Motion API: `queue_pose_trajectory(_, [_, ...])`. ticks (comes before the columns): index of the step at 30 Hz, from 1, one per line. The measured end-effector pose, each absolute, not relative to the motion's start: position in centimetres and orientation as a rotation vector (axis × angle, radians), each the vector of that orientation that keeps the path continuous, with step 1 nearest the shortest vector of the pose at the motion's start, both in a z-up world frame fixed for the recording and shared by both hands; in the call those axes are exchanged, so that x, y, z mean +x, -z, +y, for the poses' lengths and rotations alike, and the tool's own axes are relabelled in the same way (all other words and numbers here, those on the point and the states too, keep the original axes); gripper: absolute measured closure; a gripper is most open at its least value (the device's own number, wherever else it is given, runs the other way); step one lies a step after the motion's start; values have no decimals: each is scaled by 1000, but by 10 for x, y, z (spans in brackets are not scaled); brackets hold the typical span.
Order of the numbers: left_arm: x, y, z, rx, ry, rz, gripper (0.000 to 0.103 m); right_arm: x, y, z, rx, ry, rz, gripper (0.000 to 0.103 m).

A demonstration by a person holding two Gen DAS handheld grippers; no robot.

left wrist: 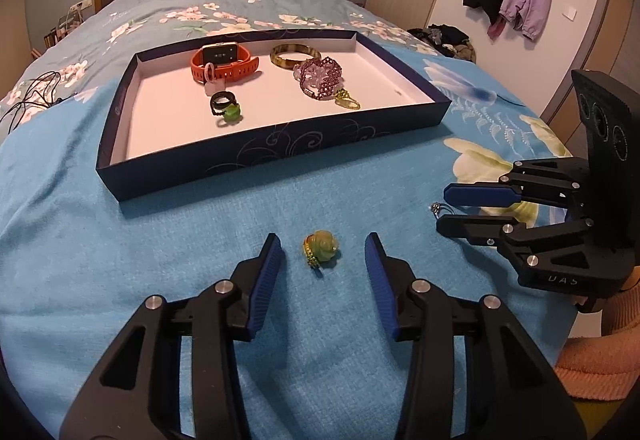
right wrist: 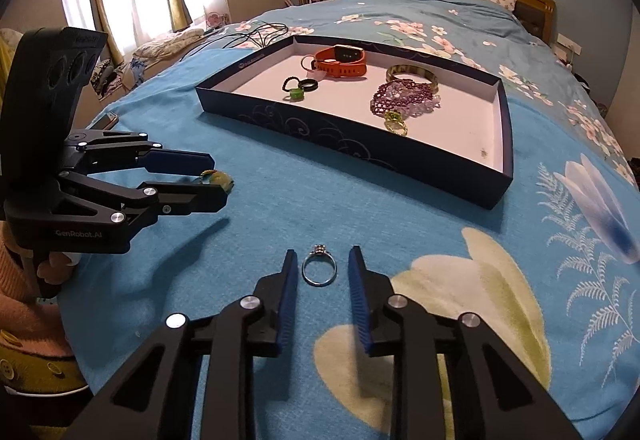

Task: Organize jewelry
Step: 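Grasp the green stone ring with the left tool while the right tool approaches the silver ring, then grasp the silver ring with the right tool while the left tool lifts the green stone ring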

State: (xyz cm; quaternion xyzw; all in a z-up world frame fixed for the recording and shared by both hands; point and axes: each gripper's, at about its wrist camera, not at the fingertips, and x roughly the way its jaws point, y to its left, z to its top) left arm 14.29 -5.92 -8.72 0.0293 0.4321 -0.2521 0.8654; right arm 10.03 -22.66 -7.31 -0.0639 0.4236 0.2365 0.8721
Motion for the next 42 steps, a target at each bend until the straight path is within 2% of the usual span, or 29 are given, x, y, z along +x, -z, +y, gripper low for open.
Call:
queue_pose_trajectory(3, [143, 88, -61, 73, 520, 906, 65, 99, 73, -225, -149, -488, 881, 87])
queue_pose_trajectory(6, [143, 88, -62, 78, 508, 907, 69, 98, 73, -224, -158, -484, 878, 87])
queue_pose_trajectory(8, [143, 88, -61, 81, 503, 908, 80, 98, 73, -223, -156, -484, 879, 87])
queue_pose_trajectory(11, [143, 89, -60, 74, 500, 908, 85, 98, 72, -224, -152, -484, 877, 87])
queue_pose_trajectory(42, [131, 59, -41, 3, 470, 787, 87, 104, 47, -237, -5, -498, 752, 87])
